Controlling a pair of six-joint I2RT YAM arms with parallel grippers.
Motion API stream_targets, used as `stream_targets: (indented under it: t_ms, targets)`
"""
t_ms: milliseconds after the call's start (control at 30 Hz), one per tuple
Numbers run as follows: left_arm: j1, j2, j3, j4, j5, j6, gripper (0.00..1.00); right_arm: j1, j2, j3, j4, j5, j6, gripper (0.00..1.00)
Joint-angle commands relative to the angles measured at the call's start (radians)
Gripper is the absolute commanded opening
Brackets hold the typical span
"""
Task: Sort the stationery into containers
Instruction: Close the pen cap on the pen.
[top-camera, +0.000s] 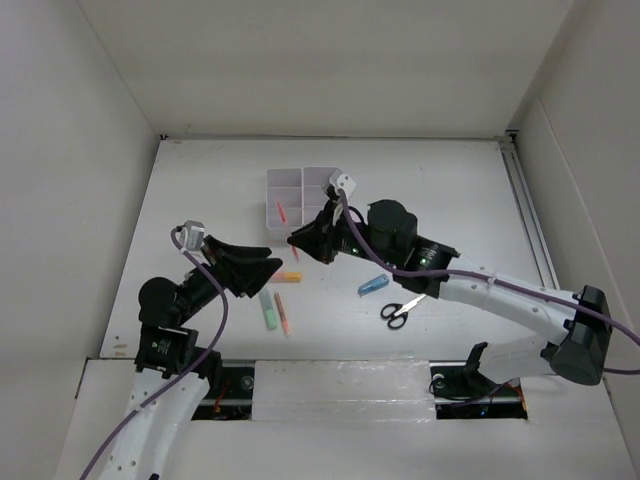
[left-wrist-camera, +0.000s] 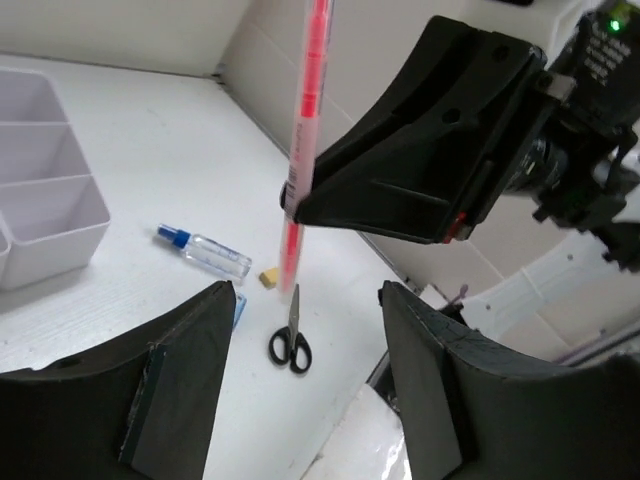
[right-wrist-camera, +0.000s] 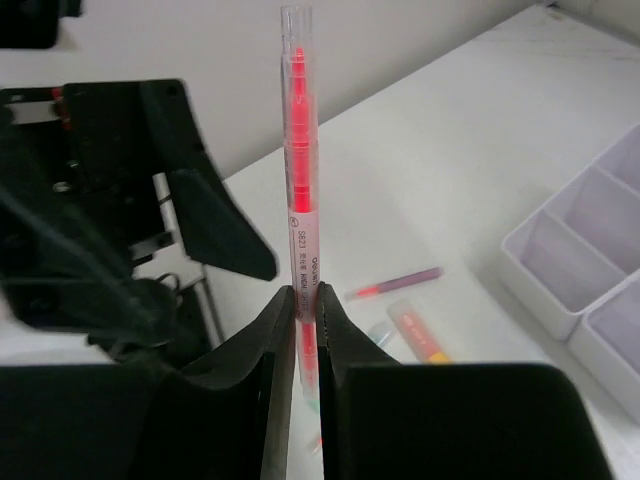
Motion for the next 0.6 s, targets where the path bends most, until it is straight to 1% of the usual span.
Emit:
stream_targets:
  t_ms: [0,33,67,100,133,200,267,300,433,567]
  targets:
    - [-0.002,0.001,0.082,-0.176,-0.169,0.089,0.57,-0.051,0.065,0.053,0.1,0.073,-0.054,0.0]
    - [-0.002,0.021,0.091,-0.232,-0.181,0.104,0.59,-0.068,0.081,0.053,0.129,0.064,-0.054,0.0]
    - [-0.002,0.03,0.1,-0.253,-0.192,0.118,0.59,-0.108,0.099,0.053,0.2,0.035,-0.054,0.0]
    - [-0.002,0.03,0.116,-0.269,-0.206,0.127,0.76,-0.128,0.12,0.053,0.238,0.021,-0.064,0.0]
    - [-0.002,0.044,0.126,-0.286,-0.215,0.128,1.0,-0.15,0.165,0.053,0.278,0.009,-0.083,0.0]
    - [-0.002,0.072,0.154,-0.36,-0.273,0.154,1.0,-0.211,0.209,0.053,0.407,-0.043,-0.107,0.0]
    - [-0.002,0.096,0.185,-0.383,-0.286,0.154,1.0,-0.252,0.274,0.042,0.516,-0.056,-0.12,0.0]
    - [-0.002,0.096,0.194,-0.4,-0.286,0.167,1.0,-0.298,0.297,0.042,0.58,-0.086,-0.12,0.0]
    - [-0.002,0.107,0.245,-0.445,-0.286,0.216,1.0,-0.397,0.412,0.061,0.688,-0.169,-0.109,0.0]
    - [-0.002,0.107,0.222,-0.4,-0.24,0.227,1.0,-0.464,0.515,0.076,0.777,-0.247,-0.109,0.0]
